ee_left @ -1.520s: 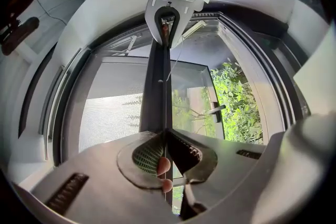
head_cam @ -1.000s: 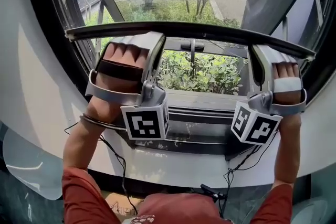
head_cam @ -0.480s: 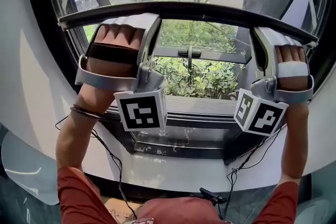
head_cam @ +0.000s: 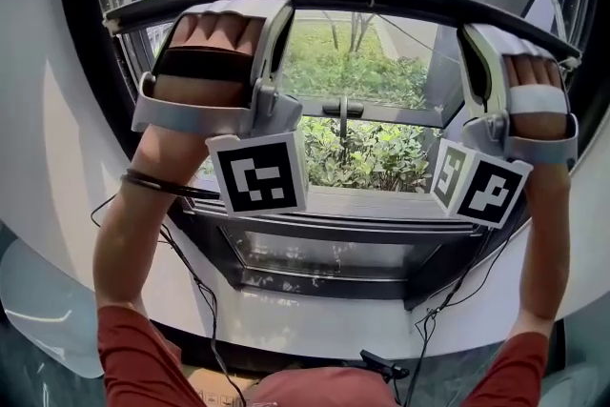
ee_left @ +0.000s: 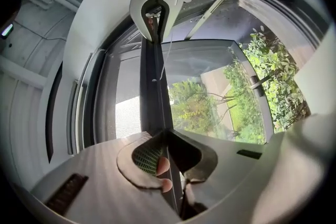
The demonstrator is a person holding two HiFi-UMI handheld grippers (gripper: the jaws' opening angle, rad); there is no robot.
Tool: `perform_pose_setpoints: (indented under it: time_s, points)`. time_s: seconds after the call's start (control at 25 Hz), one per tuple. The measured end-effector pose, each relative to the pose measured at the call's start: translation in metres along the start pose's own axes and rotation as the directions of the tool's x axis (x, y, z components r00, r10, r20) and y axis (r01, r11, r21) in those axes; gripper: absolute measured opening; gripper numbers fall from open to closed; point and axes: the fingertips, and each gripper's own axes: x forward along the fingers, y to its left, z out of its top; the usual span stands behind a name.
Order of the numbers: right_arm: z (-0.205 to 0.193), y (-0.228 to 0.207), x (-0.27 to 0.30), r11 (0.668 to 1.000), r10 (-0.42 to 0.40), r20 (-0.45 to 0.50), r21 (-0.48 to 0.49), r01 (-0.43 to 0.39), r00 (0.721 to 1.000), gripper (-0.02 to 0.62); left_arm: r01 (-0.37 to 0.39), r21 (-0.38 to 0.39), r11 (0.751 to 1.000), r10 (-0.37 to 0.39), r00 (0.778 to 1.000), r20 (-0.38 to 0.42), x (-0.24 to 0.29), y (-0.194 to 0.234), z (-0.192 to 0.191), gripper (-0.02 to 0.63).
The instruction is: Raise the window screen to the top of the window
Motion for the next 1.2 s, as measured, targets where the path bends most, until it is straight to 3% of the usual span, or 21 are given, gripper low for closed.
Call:
perform_pose_setpoints:
  time_s: [0.24,0.52,1.2]
  points:
    - [0.001,-0.005,0.003,0.999,-0.048,-0.019,-0.005,0.048,0.999,0.063,-0.064,-0.002,0.998,0.064,0.998,-0.016,0.002,0.004,-0.003,0.038]
    - [-0.013,-0.047,0.027,0.995,-0.099,-0.019,-0.016,0.099,0.995,0.046,-0.099,-0.016,0.995,0.098,0.995,-0.028,0.027,0.044,-0.008,0.037]
    - [-0.026,-0.100,0.062,0.988,-0.153,-0.054,0.004,0.153,0.987,0.038,-0.164,0.007,0.986,0.164,0.984,-0.067,0.062,0.097,-0.020,0.038]
